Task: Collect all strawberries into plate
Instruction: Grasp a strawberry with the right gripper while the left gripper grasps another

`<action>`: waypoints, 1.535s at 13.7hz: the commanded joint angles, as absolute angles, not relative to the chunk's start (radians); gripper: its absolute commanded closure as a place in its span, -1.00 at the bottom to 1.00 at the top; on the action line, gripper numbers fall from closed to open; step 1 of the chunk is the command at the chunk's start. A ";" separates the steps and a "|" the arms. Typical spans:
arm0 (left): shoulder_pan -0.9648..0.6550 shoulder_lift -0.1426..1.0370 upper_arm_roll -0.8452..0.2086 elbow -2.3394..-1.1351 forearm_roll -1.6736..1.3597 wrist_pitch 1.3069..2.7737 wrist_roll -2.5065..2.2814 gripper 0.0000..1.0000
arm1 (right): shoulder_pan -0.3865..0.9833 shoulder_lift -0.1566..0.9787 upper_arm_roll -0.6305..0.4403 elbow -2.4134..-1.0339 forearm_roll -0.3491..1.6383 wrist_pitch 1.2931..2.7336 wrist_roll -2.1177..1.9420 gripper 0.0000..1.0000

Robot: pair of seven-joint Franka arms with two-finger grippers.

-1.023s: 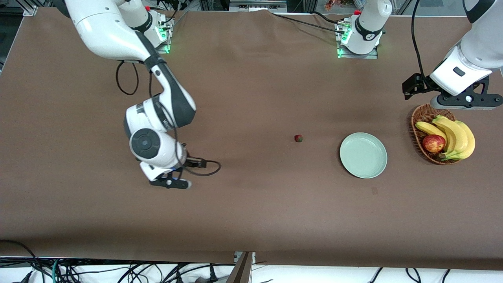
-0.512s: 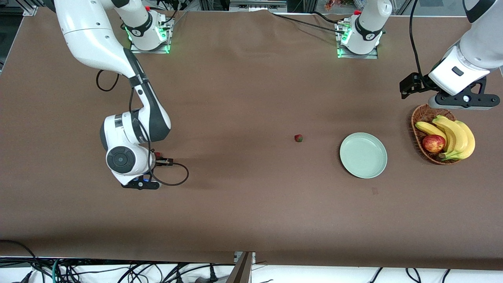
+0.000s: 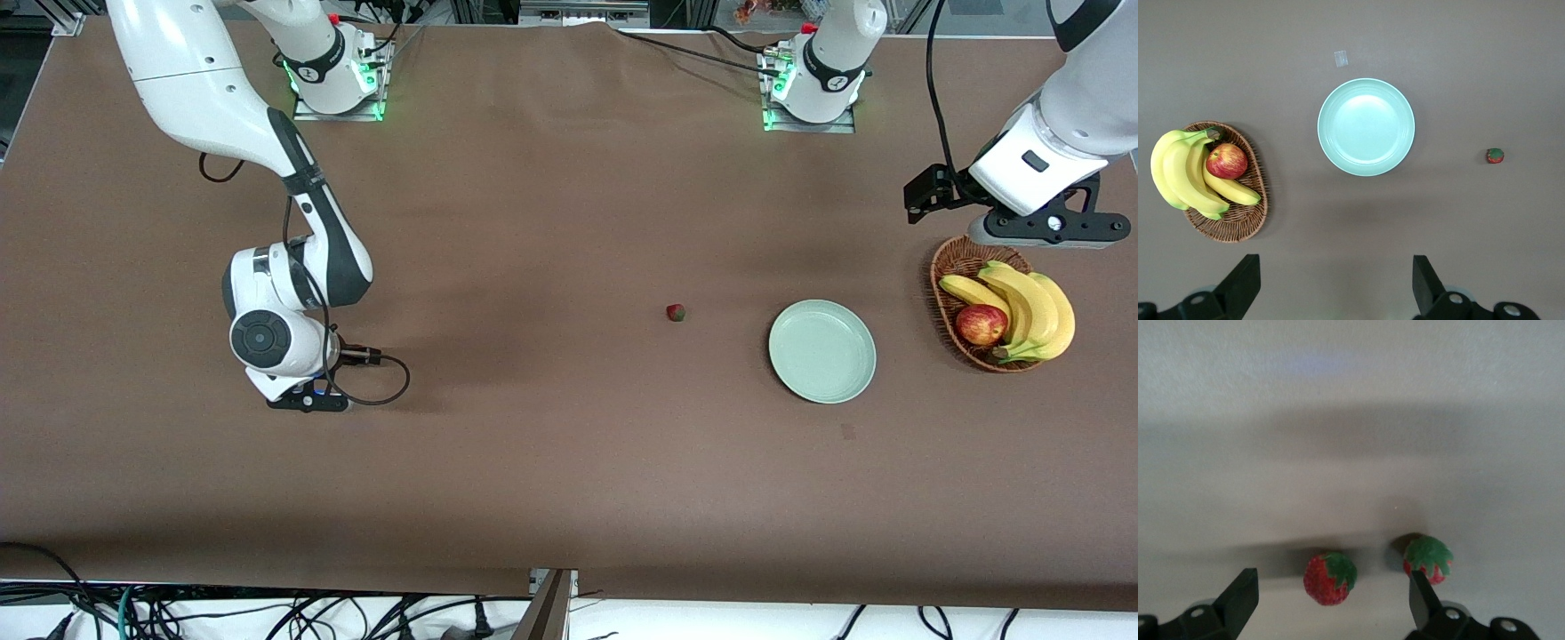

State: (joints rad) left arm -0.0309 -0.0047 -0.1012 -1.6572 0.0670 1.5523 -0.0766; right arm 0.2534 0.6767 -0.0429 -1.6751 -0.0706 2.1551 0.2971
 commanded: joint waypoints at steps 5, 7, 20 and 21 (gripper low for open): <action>-0.095 0.144 -0.118 -1.641 -0.005 1.529 -0.066 -1.00 | 0.245 0.632 -0.025 -1.781 -0.057 2.250 0.281 -1.00; -0.132 0.246 -0.120 -1.626 -0.008 1.598 -0.071 -1.00 | 0.245 0.632 -0.025 -1.790 -0.057 2.267 0.281 -0.47; -0.443 0.606 -0.118 -1.838 0.044 2.308 -0.449 -1.00 | 0.244 0.618 0.029 -1.697 -0.055 2.227 0.253 1.00; -0.443 0.612 -0.118 -1.845 0.046 2.324 -0.451 -1.00 | 0.248 0.620 0.037 -1.680 -0.054 2.220 0.256 1.00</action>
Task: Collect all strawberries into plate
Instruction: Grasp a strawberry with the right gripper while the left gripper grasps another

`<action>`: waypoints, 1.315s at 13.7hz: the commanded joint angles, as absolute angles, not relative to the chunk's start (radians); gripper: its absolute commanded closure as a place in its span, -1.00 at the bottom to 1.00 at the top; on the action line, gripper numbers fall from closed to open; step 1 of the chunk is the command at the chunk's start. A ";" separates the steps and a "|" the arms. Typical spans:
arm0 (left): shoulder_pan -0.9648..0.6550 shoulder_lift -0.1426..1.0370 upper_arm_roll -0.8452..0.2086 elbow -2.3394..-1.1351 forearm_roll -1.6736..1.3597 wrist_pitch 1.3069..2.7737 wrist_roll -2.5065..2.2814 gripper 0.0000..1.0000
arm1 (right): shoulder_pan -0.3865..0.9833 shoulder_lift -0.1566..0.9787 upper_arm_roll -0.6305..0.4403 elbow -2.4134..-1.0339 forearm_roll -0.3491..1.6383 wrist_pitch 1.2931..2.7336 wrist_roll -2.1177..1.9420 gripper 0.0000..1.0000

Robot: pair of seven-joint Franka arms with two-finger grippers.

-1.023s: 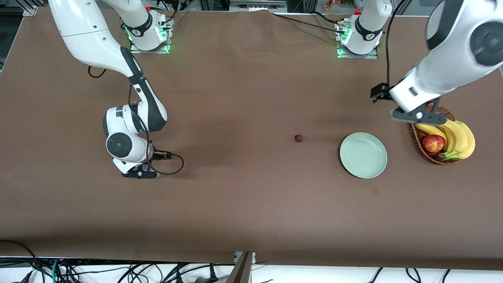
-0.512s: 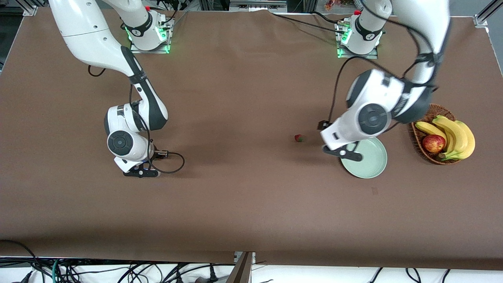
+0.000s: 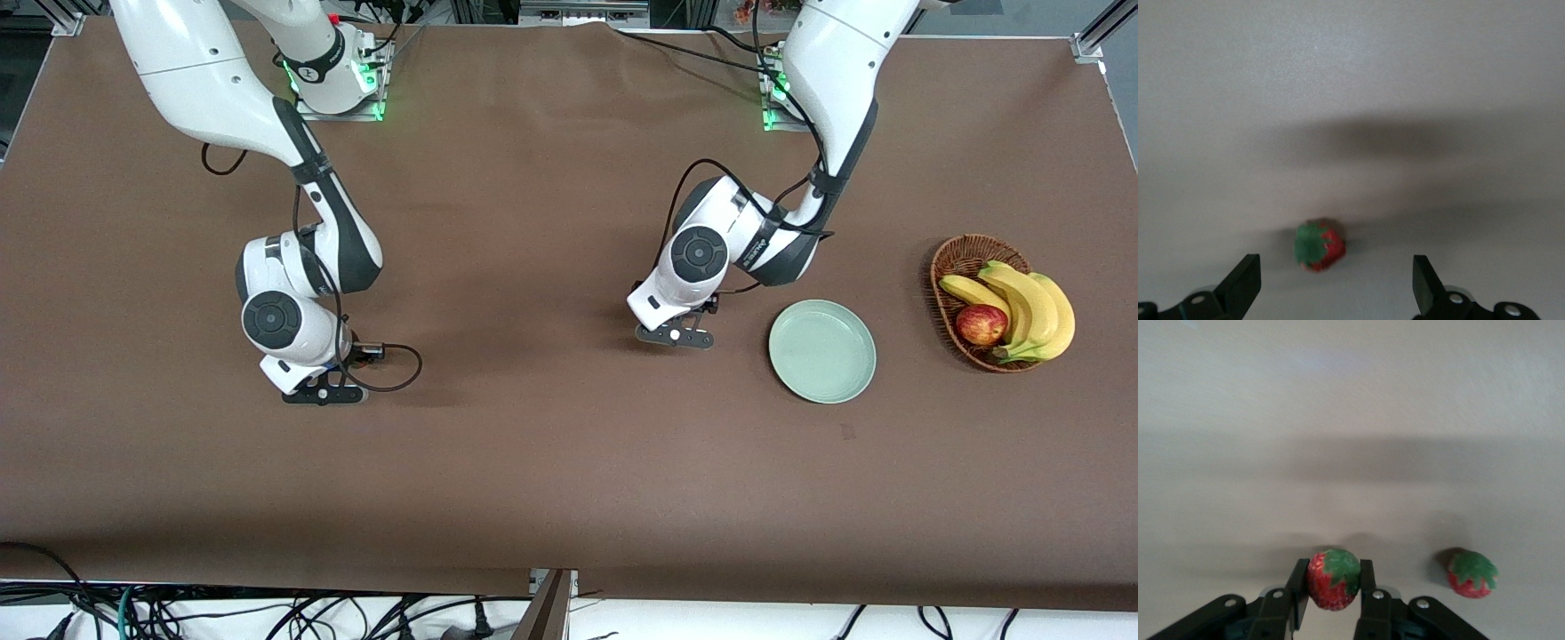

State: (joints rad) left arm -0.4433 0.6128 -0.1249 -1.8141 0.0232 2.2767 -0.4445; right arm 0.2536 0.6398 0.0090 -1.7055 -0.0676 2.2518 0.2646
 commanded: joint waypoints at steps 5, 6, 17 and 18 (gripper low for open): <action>-0.451 0.614 -0.117 -1.851 0.051 2.321 -0.448 0.55 | 0.268 0.629 0.043 -1.641 0.047 2.209 0.253 1.00; -0.449 0.608 -0.117 -1.852 0.051 2.313 -0.445 0.92 | 0.282 0.633 0.046 -1.632 0.051 2.209 0.256 1.00; -0.121 0.532 -0.103 -1.718 0.137 2.046 0.325 1.00 | 0.632 0.848 0.071 -1.301 0.077 2.278 0.992 1.00; -0.097 0.552 -0.103 -1.723 0.137 2.089 0.407 1.00 | 0.670 0.892 0.077 -1.252 0.077 2.327 1.085 1.00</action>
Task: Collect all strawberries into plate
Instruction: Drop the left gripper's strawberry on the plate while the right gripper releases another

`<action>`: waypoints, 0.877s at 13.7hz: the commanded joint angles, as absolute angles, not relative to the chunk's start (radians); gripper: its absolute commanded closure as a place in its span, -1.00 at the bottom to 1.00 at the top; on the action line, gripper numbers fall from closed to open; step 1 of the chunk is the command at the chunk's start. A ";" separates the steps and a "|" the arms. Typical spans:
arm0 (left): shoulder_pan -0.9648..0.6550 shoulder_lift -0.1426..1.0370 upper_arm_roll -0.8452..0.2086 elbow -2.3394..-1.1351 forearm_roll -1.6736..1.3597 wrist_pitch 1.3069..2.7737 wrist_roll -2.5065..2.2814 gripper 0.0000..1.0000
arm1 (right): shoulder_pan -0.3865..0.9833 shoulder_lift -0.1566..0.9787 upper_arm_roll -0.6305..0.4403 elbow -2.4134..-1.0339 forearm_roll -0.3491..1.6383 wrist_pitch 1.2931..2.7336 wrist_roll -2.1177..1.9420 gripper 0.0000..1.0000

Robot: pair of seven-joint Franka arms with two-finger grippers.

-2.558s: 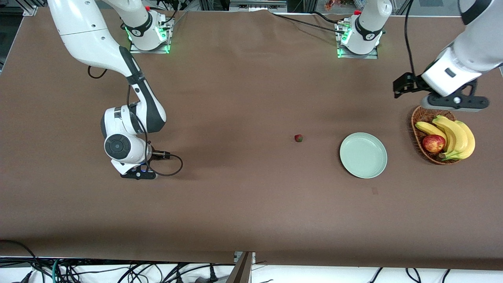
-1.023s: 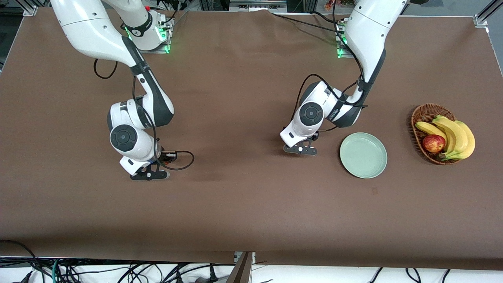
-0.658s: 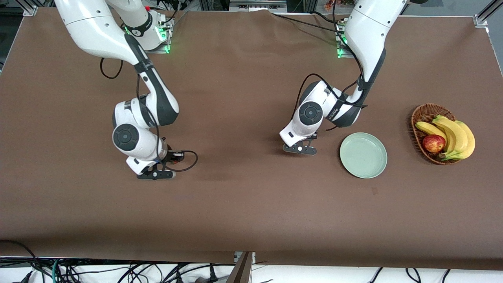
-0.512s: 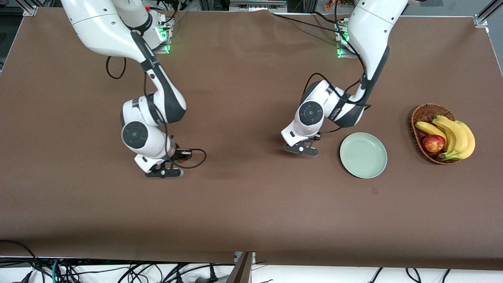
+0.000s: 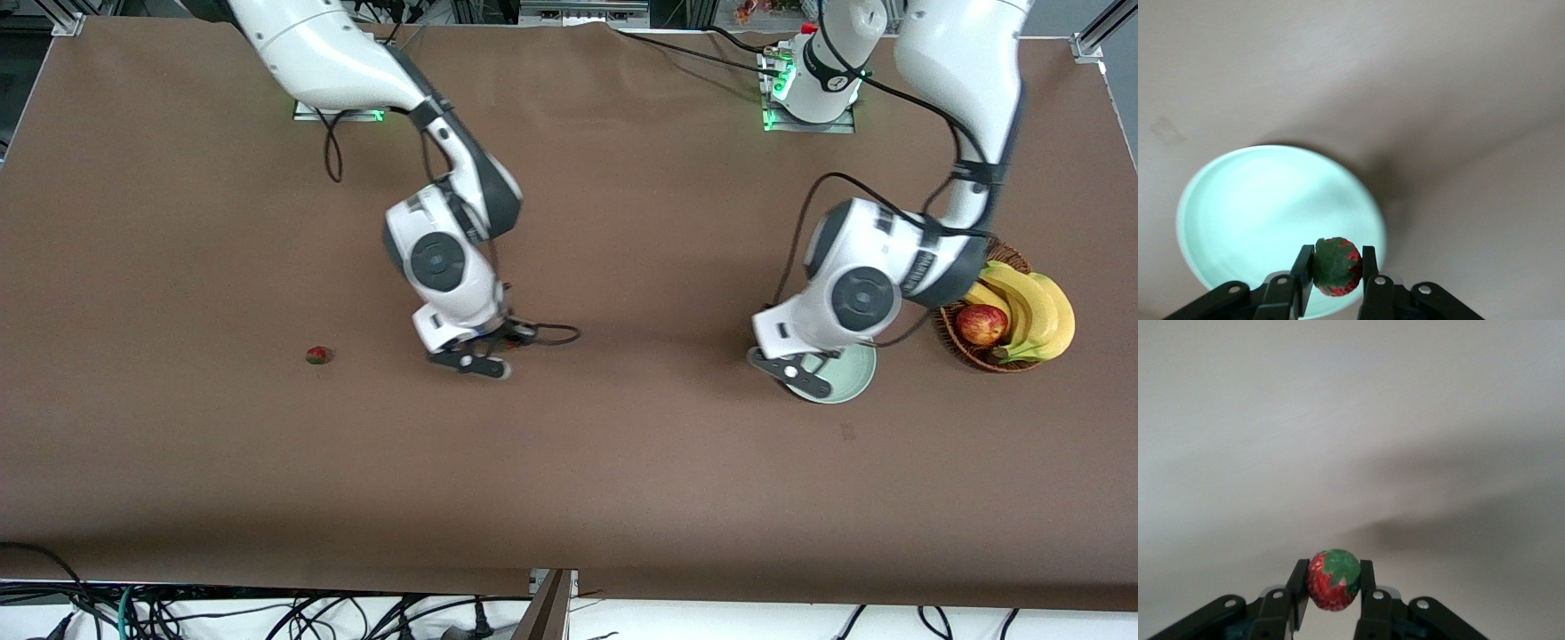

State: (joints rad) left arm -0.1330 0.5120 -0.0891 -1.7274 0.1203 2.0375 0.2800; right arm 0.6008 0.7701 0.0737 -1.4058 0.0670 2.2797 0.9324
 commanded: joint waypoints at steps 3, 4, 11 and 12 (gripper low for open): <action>-0.011 0.594 -0.110 -1.726 0.124 2.160 0.592 0.55 | 0.773 1.003 0.081 -1.157 0.075 2.527 1.209 1.00; -0.014 0.595 -0.110 -1.727 0.123 2.160 0.592 -0.98 | 0.805 1.040 0.081 -1.123 0.074 2.583 1.210 1.00; -0.017 0.537 -0.193 -1.732 0.086 2.065 0.456 -1.00 | 0.884 1.088 0.075 -1.078 0.075 2.677 1.221 -1.00; -0.015 0.535 -0.207 -1.732 0.081 2.057 0.389 -1.00 | 0.847 1.060 0.071 -1.077 0.068 2.595 1.207 -1.00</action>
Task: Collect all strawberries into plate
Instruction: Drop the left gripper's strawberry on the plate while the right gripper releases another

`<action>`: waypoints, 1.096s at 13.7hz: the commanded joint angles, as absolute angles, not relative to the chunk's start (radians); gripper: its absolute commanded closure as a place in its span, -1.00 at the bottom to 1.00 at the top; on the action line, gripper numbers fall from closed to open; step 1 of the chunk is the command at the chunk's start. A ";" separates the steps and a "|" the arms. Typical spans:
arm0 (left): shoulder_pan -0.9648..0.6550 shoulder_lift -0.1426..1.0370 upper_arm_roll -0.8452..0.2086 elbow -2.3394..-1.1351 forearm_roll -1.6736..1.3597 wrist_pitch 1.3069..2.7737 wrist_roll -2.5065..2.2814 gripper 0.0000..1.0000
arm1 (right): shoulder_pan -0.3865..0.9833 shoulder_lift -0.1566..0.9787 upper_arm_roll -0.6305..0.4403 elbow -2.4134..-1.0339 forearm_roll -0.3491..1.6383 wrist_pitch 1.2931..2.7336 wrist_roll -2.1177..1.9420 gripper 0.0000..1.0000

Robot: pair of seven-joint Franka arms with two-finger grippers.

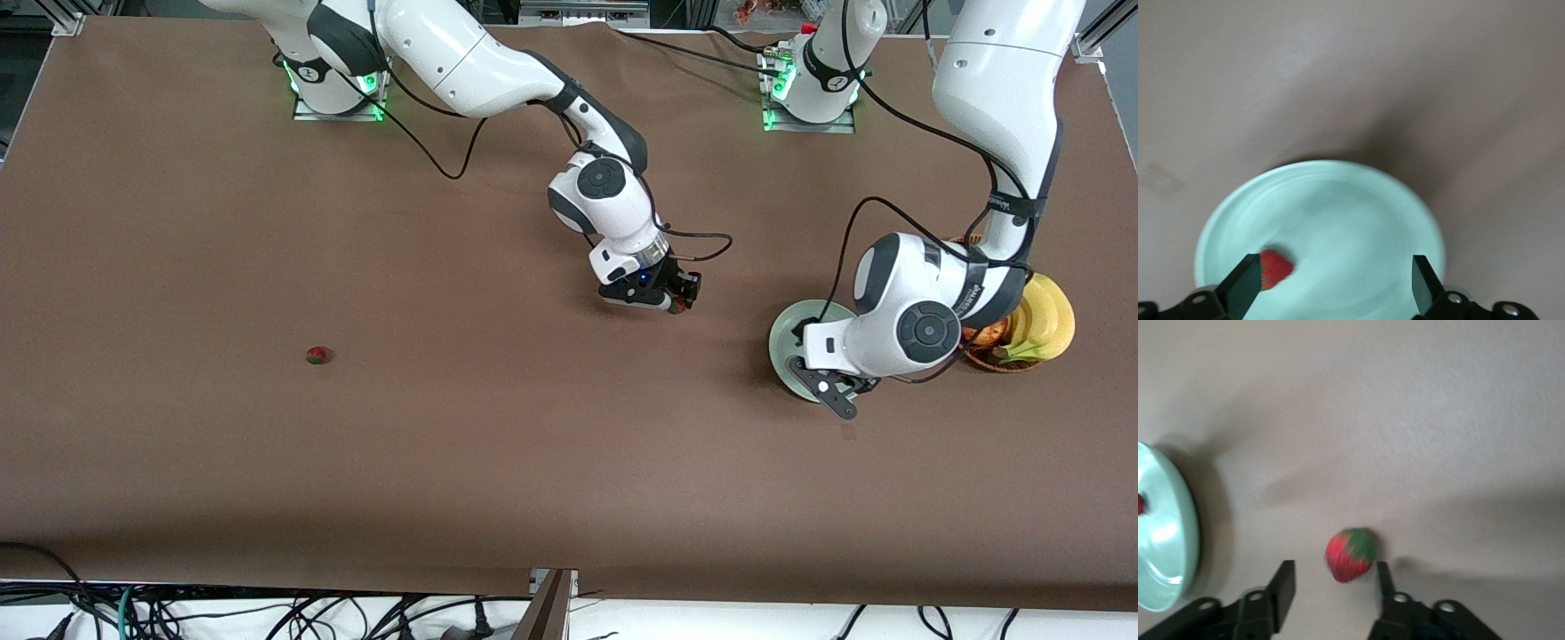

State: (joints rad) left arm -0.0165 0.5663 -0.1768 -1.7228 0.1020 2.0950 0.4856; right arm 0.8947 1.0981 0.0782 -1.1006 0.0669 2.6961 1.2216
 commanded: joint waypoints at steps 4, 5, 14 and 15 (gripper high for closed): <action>-0.011 0.543 -0.230 -1.735 0.030 2.062 0.356 -1.00 | 0.646 0.935 0.081 -1.155 0.069 2.369 0.901 -1.00; -0.023 0.546 -0.230 -1.744 -0.038 2.068 0.344 -1.00 | 0.603 0.884 0.080 -1.223 0.066 2.343 0.803 -1.00; -0.202 0.520 -0.273 -1.904 -0.072 2.247 -0.230 -1.00 | 0.314 0.621 -0.058 -1.637 0.045 2.083 0.206 -1.00; -0.227 0.514 -0.273 -1.919 -0.069 2.252 -0.311 -1.00 | 0.310 0.606 -0.095 -1.666 0.044 2.080 0.124 -1.00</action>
